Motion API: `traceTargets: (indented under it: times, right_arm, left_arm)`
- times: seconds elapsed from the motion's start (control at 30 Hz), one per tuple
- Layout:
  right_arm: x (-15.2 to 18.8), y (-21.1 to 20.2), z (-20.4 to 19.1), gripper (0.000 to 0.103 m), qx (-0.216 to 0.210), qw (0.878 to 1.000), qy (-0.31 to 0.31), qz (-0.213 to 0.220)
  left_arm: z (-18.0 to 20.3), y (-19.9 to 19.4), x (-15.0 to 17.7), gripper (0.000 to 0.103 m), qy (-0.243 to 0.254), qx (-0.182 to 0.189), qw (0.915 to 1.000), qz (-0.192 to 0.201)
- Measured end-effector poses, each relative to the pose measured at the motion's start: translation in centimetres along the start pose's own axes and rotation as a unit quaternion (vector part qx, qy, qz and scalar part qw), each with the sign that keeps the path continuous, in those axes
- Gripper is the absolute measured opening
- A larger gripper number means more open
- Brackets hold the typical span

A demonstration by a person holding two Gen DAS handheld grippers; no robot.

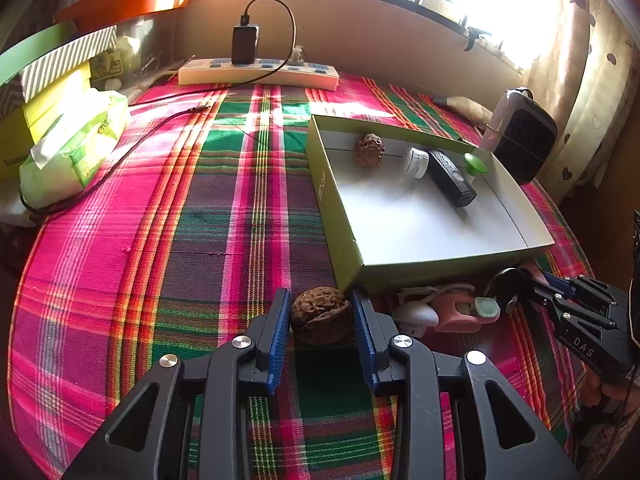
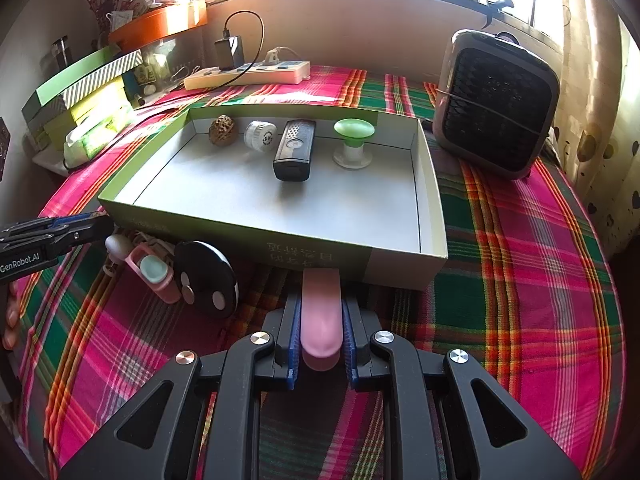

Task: Organize objects
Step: 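Close the right gripper on the pink clip while the left gripper closes on the walnut, then lift the pink clip with the right gripper while the left gripper carries the walnut toward the tray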

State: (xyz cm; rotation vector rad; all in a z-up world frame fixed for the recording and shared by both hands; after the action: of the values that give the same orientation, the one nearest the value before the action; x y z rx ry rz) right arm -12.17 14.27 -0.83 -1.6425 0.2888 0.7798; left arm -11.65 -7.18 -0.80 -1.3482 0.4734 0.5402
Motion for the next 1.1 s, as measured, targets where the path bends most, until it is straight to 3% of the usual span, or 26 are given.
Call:
traceTargets:
  times: [1.1]
  right_arm:
    - [-0.1,-1.3,-0.1,0.019,-0.007,1.0,0.005,0.015]
  left_arm:
    - [0.1,-2.1,-0.2,0.029,0.001,-0.011,0.9997,0.022]
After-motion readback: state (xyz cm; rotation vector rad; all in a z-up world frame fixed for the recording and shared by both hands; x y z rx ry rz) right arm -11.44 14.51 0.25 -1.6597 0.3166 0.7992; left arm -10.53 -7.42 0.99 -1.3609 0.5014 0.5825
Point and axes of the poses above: each gripper's, at about its wrist camera, not at the fingertips, and y roughly the way its jaws point, z to its right, x to its underside, the point moved 2 cm from there along y, roughly the way its jaws point, and after that the axes turned 3 degrees about -x, right-handed, at the moved point
